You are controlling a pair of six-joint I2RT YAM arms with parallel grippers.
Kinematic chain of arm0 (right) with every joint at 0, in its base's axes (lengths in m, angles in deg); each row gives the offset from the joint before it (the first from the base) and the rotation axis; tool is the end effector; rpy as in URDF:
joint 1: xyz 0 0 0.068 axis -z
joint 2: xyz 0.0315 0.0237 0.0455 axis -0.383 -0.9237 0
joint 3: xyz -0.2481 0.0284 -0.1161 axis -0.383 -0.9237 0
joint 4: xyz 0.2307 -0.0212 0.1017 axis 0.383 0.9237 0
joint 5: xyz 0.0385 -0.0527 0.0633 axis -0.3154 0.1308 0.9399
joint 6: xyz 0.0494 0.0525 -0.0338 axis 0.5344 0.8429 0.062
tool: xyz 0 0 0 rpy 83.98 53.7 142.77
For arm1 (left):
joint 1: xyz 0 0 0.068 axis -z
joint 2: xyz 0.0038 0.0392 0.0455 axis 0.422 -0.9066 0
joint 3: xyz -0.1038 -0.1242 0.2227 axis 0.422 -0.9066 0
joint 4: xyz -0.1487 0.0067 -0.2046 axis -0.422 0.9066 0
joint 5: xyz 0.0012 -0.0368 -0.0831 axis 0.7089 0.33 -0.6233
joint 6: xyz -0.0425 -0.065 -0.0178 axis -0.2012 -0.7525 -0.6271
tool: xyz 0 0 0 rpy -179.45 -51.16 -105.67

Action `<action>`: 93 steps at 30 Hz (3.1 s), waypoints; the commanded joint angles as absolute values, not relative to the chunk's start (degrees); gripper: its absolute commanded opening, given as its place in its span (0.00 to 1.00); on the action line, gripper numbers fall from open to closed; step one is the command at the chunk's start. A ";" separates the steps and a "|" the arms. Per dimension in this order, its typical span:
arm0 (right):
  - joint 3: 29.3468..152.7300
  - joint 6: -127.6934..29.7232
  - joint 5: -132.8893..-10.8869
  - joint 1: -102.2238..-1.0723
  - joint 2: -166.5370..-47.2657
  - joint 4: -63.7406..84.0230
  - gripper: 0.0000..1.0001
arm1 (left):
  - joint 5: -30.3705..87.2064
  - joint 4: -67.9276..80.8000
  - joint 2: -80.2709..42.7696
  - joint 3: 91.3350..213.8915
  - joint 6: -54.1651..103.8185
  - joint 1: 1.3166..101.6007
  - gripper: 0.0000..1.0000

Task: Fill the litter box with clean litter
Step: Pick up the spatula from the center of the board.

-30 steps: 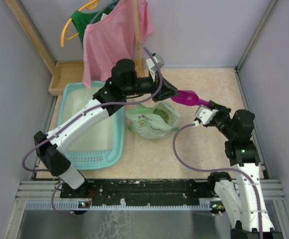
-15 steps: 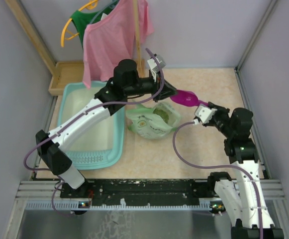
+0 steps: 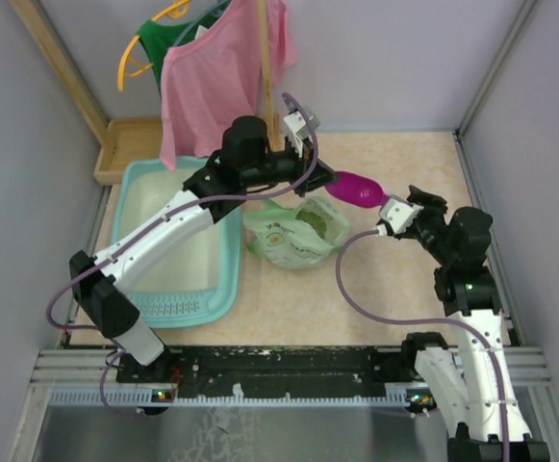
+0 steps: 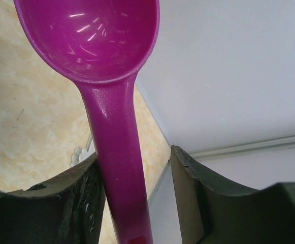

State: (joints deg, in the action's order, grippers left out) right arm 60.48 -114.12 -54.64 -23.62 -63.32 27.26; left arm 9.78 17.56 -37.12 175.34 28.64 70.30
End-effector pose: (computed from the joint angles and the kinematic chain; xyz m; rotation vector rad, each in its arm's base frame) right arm 0.1680 0.0321 0.3425 -1.1253 1.3328 -0.3550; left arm 0.2635 -0.3107 0.4256 0.9239 1.5651 -1.0733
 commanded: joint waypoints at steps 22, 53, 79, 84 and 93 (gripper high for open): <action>82.19 -87.85 -73.20 -23.76 -78.41 32.05 0.61 | 8.68 6.86 -35.89 171.08 15.48 57.05 0.00; 89.39 19.26 15.29 -5.06 -107.60 -33.22 0.66 | -11.34 -13.22 -31.98 160.32 -6.37 46.81 0.00; 85.10 29.47 13.15 -12.68 -109.61 -47.02 0.45 | -9.34 -12.12 -33.96 162.19 -5.25 50.36 0.00; 84.46 29.13 13.31 -13.09 -109.28 -46.24 0.40 | -8.84 -11.81 -33.71 162.08 -4.78 50.44 0.00; 81.87 30.34 11.35 -13.01 -107.92 -47.85 0.35 | -6.60 -12.36 -32.18 160.45 -4.07 50.90 0.00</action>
State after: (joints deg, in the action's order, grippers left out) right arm 82.36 29.82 10.38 -12.67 -109.61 -44.36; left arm -8.49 -10.75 -33.80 160.23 -4.94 50.37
